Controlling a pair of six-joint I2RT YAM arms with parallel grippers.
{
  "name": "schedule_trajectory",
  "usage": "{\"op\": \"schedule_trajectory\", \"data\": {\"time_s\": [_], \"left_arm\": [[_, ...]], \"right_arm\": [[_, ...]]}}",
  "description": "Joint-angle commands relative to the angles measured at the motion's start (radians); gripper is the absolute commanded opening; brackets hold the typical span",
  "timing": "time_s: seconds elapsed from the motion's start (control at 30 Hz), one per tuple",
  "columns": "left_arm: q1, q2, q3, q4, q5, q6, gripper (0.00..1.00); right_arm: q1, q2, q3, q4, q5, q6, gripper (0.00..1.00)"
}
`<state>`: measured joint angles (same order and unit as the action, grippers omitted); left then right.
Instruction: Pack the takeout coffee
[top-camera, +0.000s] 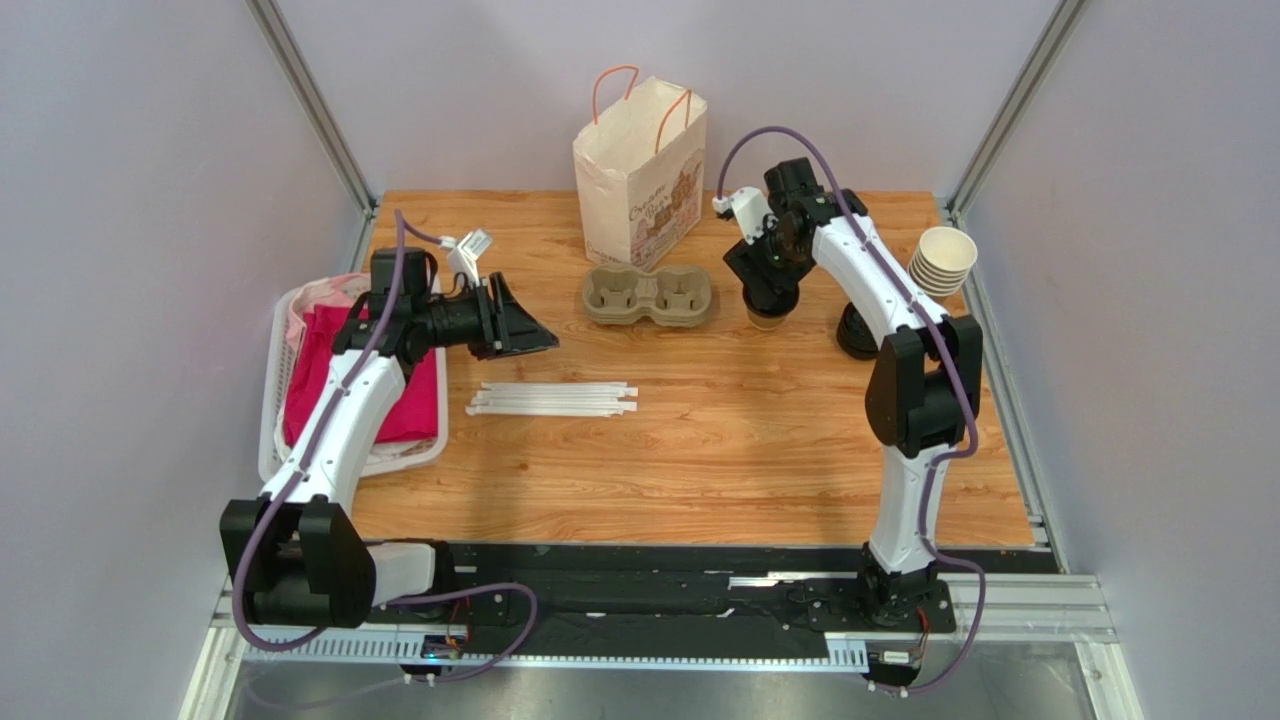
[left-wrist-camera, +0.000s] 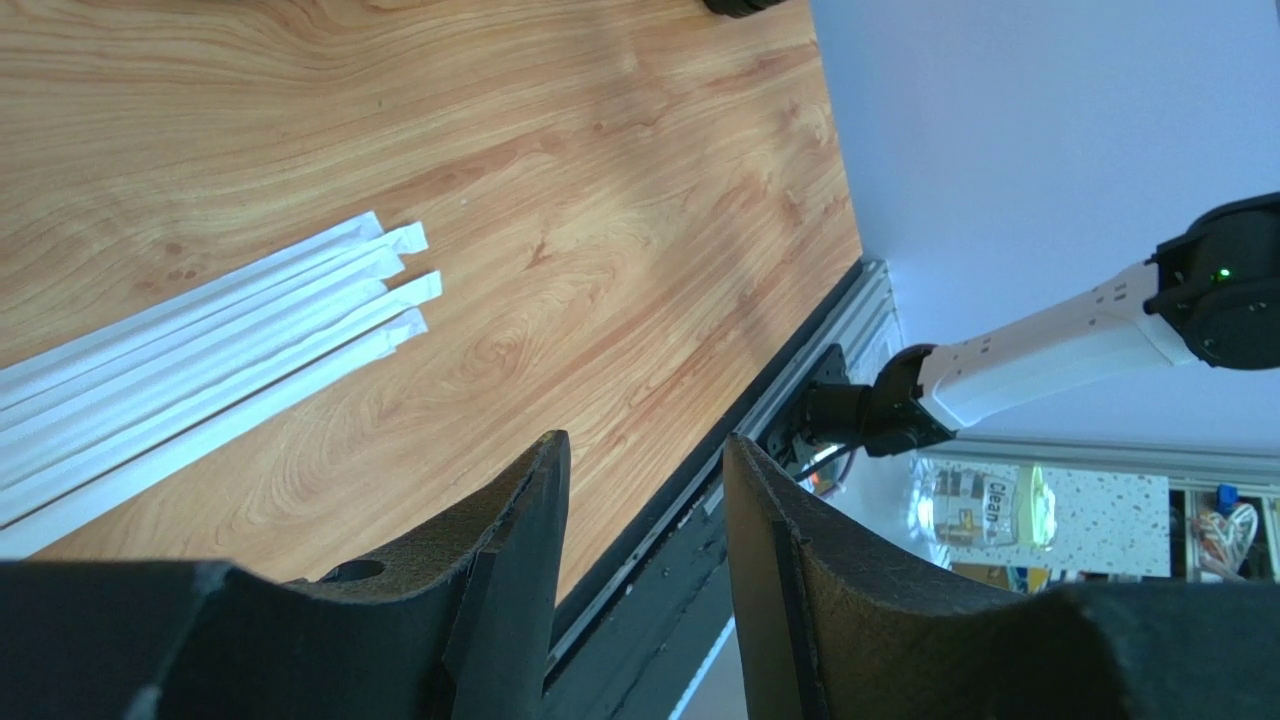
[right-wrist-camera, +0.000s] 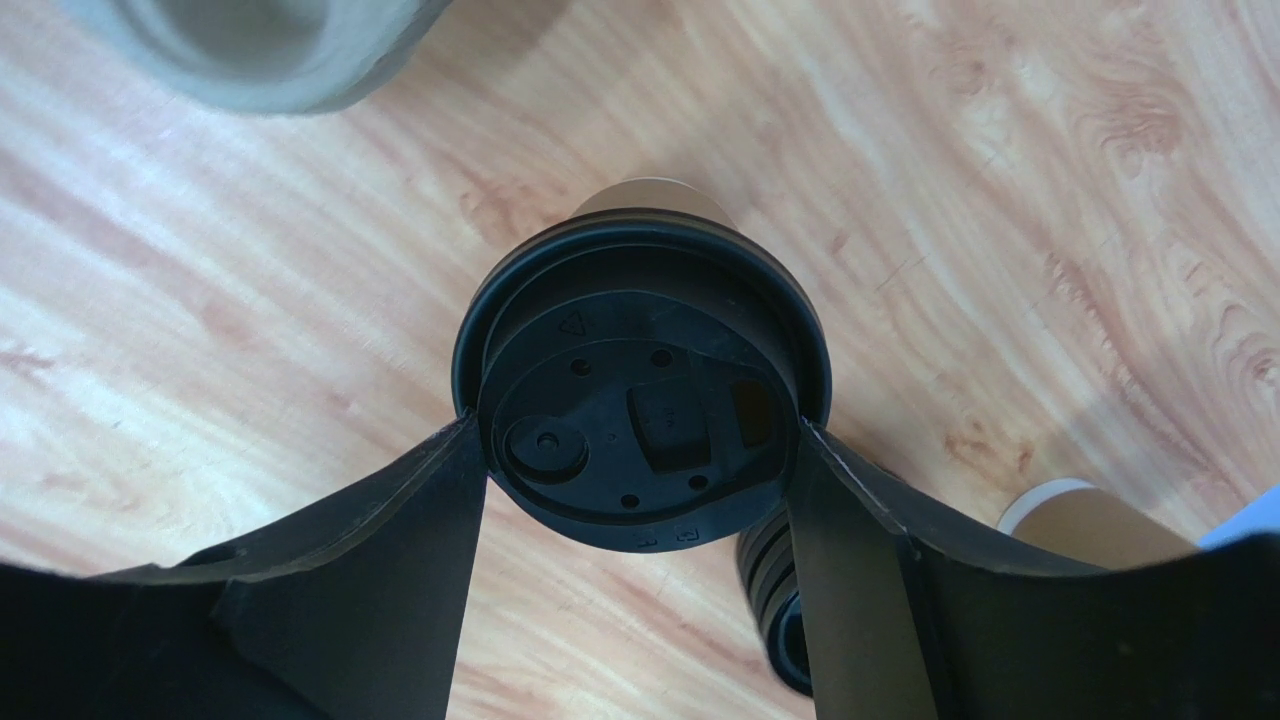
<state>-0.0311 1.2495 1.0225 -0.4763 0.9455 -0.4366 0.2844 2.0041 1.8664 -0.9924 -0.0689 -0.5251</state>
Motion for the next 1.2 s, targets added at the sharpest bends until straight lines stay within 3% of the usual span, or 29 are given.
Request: {"op": "schedule_trajectory", "data": {"time_s": [0.0, 0.33, 0.5, 0.63, 0.7, 0.87, 1.17], "left_arm": [[0.01, 0.008, 0.044, 0.005, 0.03, 0.03, 0.51], [0.011, 0.021, 0.048, -0.001, 0.026, 0.036, 0.5], [0.011, 0.018, 0.039, 0.004, 0.022, 0.033, 0.5], [0.011, 0.021, 0.036, 0.013, 0.022, 0.027, 0.5], [0.011, 0.021, 0.036, 0.013, 0.024, 0.027, 0.5], [0.011, 0.022, 0.036, 0.015, 0.021, 0.027, 0.5], [0.011, 0.048, 0.091, 0.011, 0.007, 0.056, 0.5]], "right_arm": [[-0.043, 0.067, 0.151, -0.023, -0.023, -0.027, 0.6], [-0.149, 0.222, 0.342, -0.133, -0.161, 0.057, 0.6], [-0.174, 0.232, 0.347, -0.146, -0.193, 0.077, 0.61], [-0.174, 0.231, 0.343, -0.147, -0.195, 0.077, 0.7], [-0.174, 0.231, 0.343, -0.149, -0.195, 0.08, 0.8], [-0.172, 0.219, 0.343, -0.147, -0.209, 0.092, 0.95], [-0.172, 0.145, 0.421, -0.129, -0.187, 0.109, 0.97]]}}
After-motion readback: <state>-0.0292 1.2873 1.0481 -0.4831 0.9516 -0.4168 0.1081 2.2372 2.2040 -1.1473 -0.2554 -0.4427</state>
